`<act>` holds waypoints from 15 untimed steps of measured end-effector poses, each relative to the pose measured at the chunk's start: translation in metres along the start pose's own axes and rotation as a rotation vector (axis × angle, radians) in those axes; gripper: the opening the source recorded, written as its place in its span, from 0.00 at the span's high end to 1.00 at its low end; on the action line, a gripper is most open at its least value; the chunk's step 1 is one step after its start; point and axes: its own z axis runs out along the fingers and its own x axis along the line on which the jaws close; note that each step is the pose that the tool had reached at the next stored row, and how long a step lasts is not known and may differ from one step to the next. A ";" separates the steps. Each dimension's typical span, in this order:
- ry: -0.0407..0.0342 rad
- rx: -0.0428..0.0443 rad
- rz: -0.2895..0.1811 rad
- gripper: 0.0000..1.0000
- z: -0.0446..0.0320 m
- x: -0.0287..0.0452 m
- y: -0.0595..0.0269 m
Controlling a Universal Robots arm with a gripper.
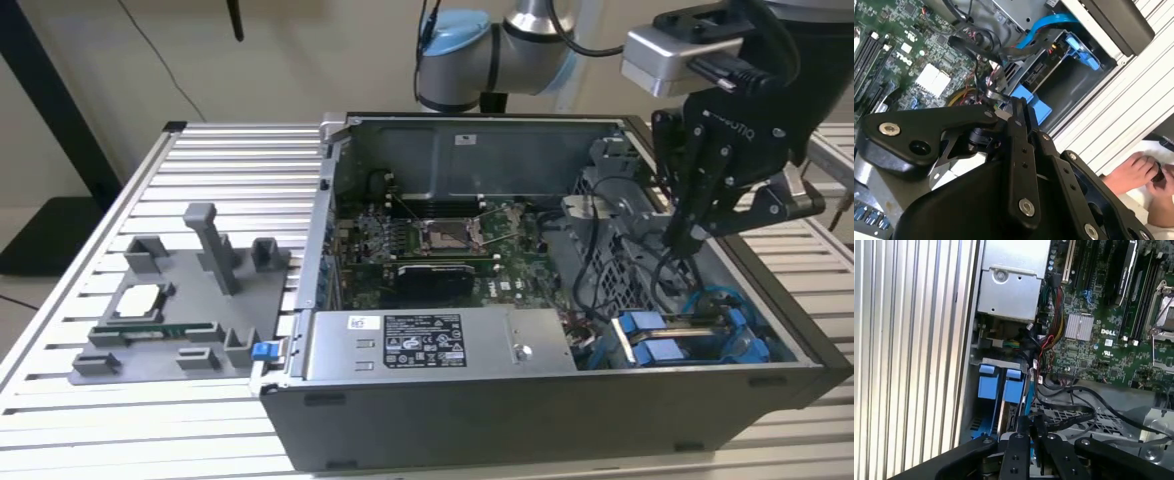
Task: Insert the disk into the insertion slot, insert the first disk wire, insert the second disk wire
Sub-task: 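Insert the second disk wire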
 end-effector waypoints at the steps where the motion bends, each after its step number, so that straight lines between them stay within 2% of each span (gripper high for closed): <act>1: -0.0001 0.0000 0.000 1.00 0.0003 -0.0001 0.0000; 7: -0.0028 0.0004 0.000 1.00 0.0049 0.0053 0.0012; 12: -0.0112 0.0015 0.001 1.00 0.0091 0.0146 0.0029; 15: -0.0190 0.0026 0.002 1.00 0.0119 0.0198 0.0039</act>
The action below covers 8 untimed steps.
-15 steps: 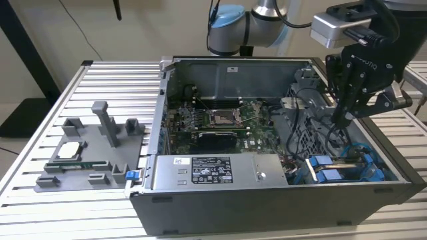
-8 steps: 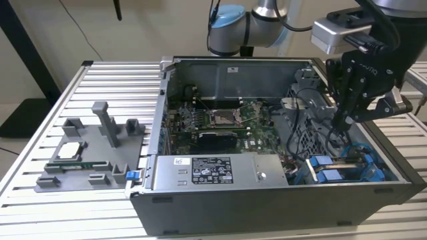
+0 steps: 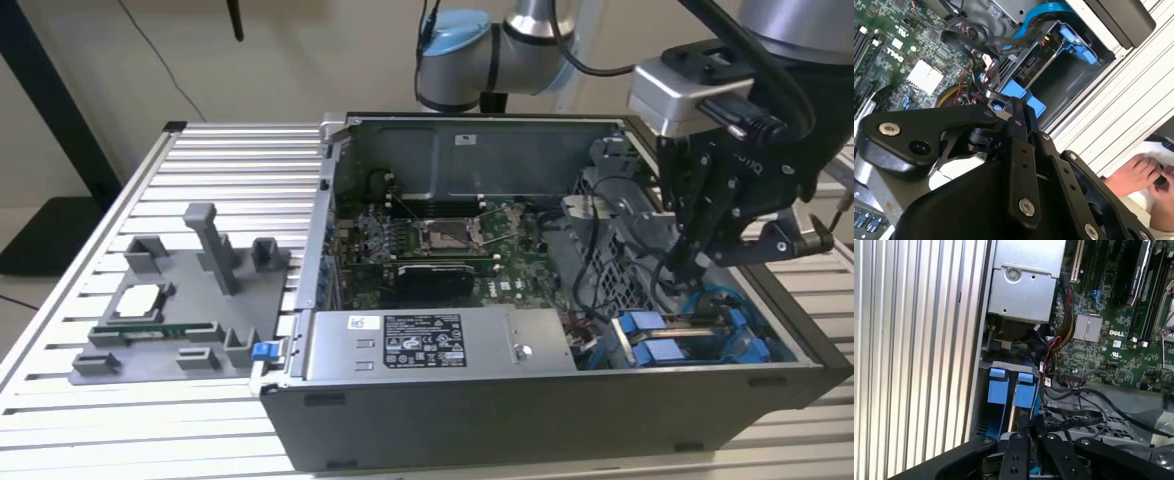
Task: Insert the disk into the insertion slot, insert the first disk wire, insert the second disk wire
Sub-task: 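Insert the second disk wire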
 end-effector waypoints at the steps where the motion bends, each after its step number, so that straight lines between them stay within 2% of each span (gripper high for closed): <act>1: -0.0027 0.0003 0.000 1.00 0.0009 0.0015 0.0003; 8: -0.0273 0.0054 0.002 1.00 0.0073 0.0090 0.0019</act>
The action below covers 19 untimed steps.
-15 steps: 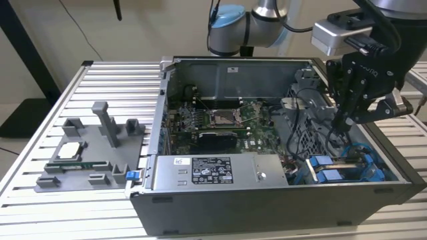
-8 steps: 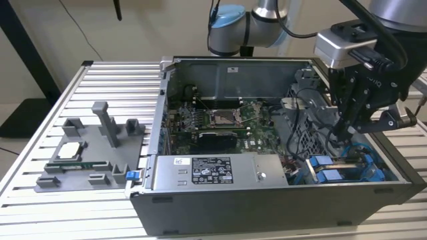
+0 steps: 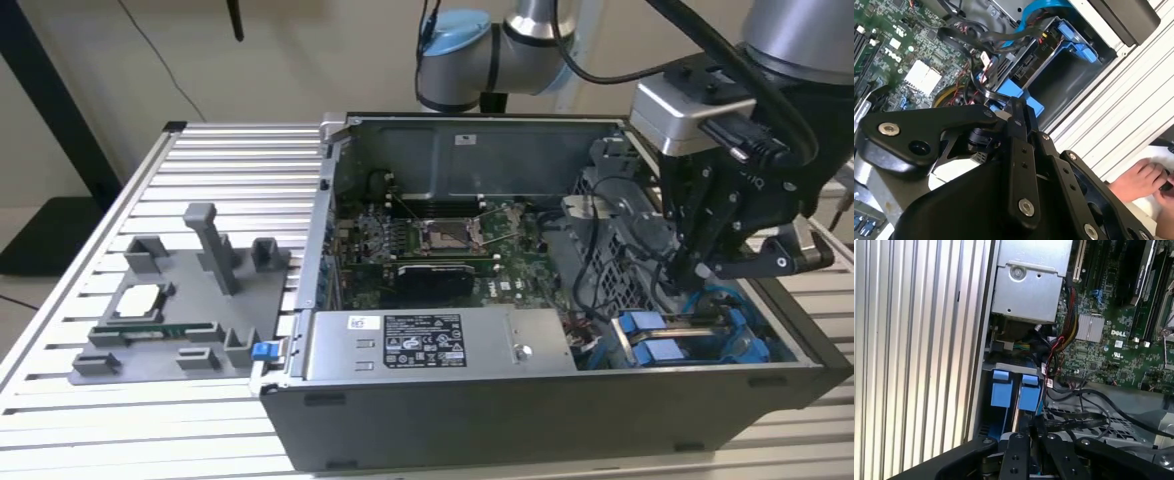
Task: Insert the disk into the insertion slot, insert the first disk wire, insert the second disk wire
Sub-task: 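Insert the second disk wire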
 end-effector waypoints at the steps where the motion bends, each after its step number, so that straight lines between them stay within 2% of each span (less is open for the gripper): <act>1: -0.0055 0.0016 0.000 1.00 0.0008 0.0010 0.0002; 2: -0.0130 0.0036 0.001 1.00 0.0013 0.0021 0.0004; 5: -0.0431 0.0106 0.004 1.00 0.0023 0.0052 0.0008; 8: -0.0656 0.0150 0.006 1.00 0.0042 0.0092 0.0013; 12: -0.0837 0.0175 0.008 1.00 0.0089 0.0142 0.0013; 19: -0.1023 0.0200 0.010 1.00 0.0167 0.0207 -0.0028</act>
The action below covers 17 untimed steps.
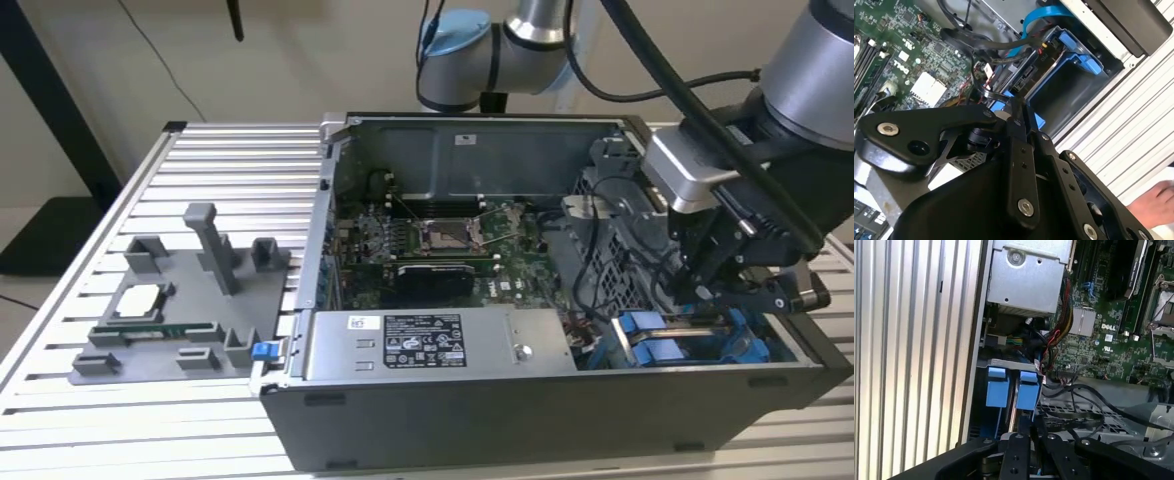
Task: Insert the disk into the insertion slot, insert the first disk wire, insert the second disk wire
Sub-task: 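Insert the second disk wire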
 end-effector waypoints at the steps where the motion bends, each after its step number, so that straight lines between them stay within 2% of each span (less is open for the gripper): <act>1: -0.0022 0.0003 0.000 1.00 0.0011 0.0011 -0.0006; 10: -0.0162 0.0022 0.002 1.00 0.0099 0.0095 -0.0066; 17: -0.0181 0.0026 0.003 1.00 0.0157 0.0116 -0.0160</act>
